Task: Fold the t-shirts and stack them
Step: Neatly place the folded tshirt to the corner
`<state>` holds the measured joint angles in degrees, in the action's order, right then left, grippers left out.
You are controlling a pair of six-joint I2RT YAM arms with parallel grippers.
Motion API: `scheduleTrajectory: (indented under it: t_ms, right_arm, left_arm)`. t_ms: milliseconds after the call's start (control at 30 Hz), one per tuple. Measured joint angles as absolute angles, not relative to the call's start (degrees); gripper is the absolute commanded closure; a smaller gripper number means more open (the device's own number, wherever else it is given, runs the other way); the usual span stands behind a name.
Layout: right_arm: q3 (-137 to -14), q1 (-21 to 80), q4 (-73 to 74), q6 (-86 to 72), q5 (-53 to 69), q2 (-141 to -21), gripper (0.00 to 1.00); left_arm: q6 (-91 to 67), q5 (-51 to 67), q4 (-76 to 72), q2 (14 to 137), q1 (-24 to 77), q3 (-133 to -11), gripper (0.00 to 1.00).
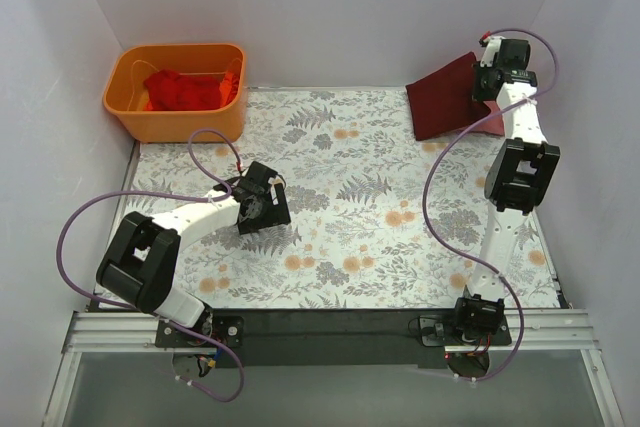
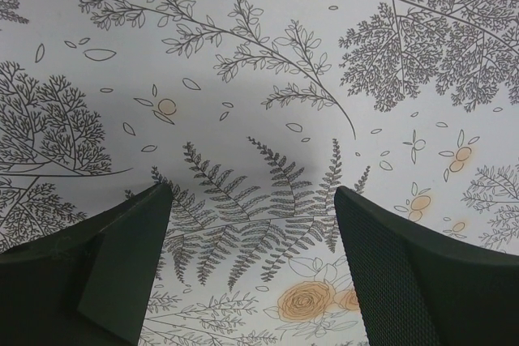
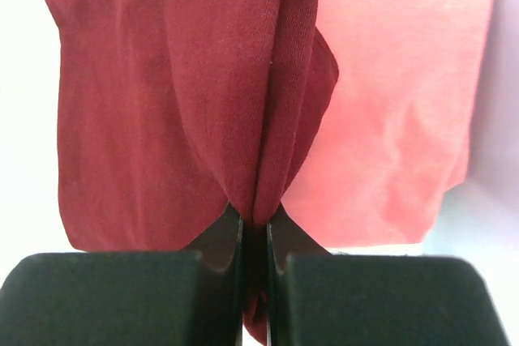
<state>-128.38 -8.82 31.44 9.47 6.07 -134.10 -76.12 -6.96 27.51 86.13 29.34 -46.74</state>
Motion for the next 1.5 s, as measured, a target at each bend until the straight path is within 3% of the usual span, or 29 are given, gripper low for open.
scheduleTrajectory:
  t_ms: [667,1500]
  right_arm:
    - [-128.57,-13.82,25.39,11.51,7.18,-136.38,0.99]
    - [-117.60,-14.57,8.91,6.28,-10.28,-136.46,0.99]
  left_arm:
    - [-76.40,-4.69,29.02,86.17,29.34,-46.76,0.19]
    - [-76.93,-4.89,30.63,86.67,29.34,-47.44,0.19]
